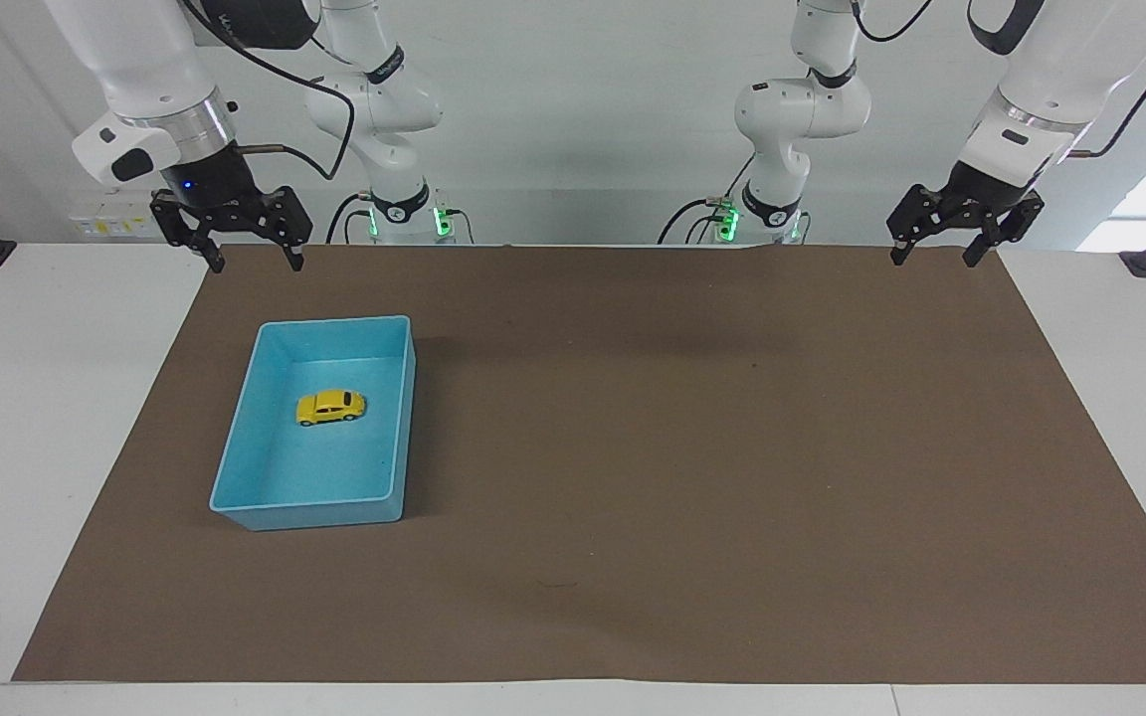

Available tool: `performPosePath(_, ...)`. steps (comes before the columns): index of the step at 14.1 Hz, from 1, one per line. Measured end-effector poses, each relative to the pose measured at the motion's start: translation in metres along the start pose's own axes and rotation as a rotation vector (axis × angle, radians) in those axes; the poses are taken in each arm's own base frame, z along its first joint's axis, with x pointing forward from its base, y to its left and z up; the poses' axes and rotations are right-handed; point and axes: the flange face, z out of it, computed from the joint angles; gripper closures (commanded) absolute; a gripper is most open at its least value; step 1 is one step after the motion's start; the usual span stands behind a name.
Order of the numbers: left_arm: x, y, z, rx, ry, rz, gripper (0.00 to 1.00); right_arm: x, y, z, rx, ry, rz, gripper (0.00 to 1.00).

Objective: Wind up and store yellow beetle car

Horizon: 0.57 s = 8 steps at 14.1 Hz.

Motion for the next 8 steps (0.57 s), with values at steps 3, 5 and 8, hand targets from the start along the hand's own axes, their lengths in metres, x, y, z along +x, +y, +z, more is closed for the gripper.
performPosePath(3,0.0,0.0,0.0,0.0,0.0,0.0,0.0,0.0,0.0022,-0.0001,0.0,0.0,0.004,0.0)
performPosePath(5,0.0,0.0,0.0,0.0,0.0,0.0,0.0,-0.0001,0.0039,-0.0001,0.0,0.0,0.007,0.0)
performPosePath(8,0.0,0.0,0.0,0.0,0.0,0.0,0.0,-0.0001,0.0061,-0.0001,0.0,0.0,0.011,0.0)
